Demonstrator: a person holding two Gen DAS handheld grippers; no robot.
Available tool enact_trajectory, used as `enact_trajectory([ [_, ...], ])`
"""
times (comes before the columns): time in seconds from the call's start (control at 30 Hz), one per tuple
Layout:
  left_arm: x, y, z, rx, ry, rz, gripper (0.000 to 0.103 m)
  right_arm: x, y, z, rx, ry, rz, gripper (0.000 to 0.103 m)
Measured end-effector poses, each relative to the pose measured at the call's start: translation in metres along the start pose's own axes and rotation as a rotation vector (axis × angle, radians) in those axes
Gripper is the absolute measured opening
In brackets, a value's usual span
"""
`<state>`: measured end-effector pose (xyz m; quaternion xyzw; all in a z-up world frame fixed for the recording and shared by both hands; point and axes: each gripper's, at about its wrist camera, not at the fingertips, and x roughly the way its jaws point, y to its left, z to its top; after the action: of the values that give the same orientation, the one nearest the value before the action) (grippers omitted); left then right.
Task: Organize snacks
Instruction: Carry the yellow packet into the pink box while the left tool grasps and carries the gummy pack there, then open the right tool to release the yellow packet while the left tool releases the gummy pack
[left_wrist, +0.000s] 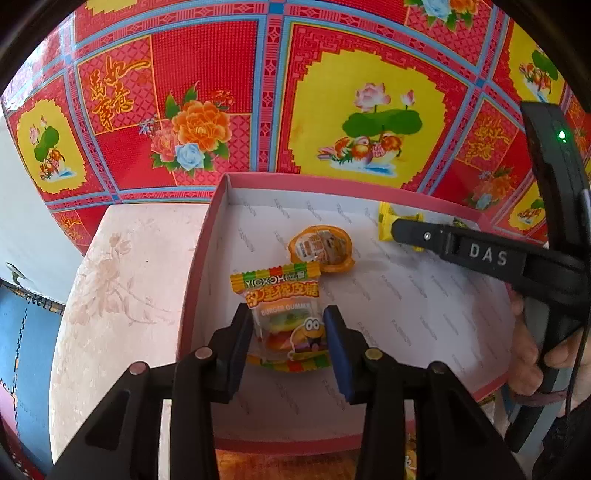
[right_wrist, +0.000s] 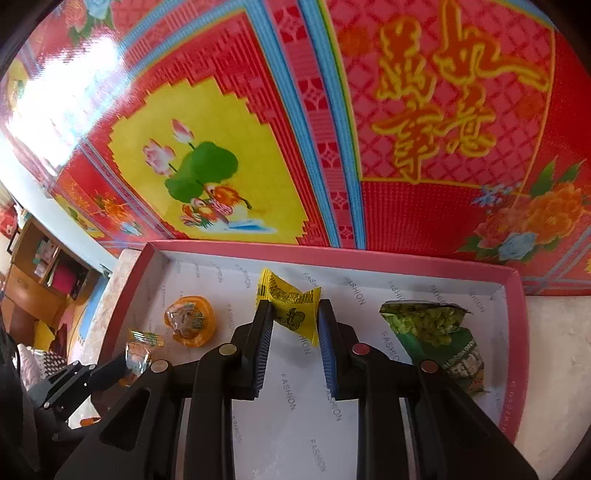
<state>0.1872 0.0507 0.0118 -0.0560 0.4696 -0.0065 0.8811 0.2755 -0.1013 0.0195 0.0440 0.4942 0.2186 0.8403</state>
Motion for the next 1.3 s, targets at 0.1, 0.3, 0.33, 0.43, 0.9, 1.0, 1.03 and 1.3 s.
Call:
enact_trajectory([
  [0.1,0.002,0.002,-0.001,0.001,0.002,0.002,0.043,0.004,0.000,0.002,0.018,-0.001,0.012,0.026],
  [0.3,0.008,0.001,0.002,0.007,0.013,0.012,0.050,0.002,0.003,0.000,-0.001,-0.002,0.020,0.038],
  [0.33,0.009,0.001,0.003,0.008,0.013,0.011,0.051,0.000,0.002,0.000,-0.001,-0.003,0.022,0.041],
  [0.43,0.003,-0.001,0.005,0.013,0.009,0.013,0.051,-0.007,0.002,-0.001,0.006,-0.010,0.025,0.045],
  [0.9,-0.031,-0.018,0.004,0.033,-0.023,0.006,0.053,-0.056,0.003,-0.013,-0.013,-0.055,0.045,0.047],
  [1.0,-0.036,-0.020,0.006,0.030,-0.029,0.003,0.053,-0.068,0.000,-0.018,-0.008,-0.066,0.048,0.047],
  [1.03,-0.038,-0.021,0.006,0.029,-0.031,0.002,0.053,-0.072,0.000,-0.019,-0.009,-0.068,0.048,0.047],
  [1.3,-0.062,-0.021,-0.004,0.029,-0.040,0.006,0.053,-0.097,-0.001,-0.042,-0.025,-0.079,0.033,0.047],
])
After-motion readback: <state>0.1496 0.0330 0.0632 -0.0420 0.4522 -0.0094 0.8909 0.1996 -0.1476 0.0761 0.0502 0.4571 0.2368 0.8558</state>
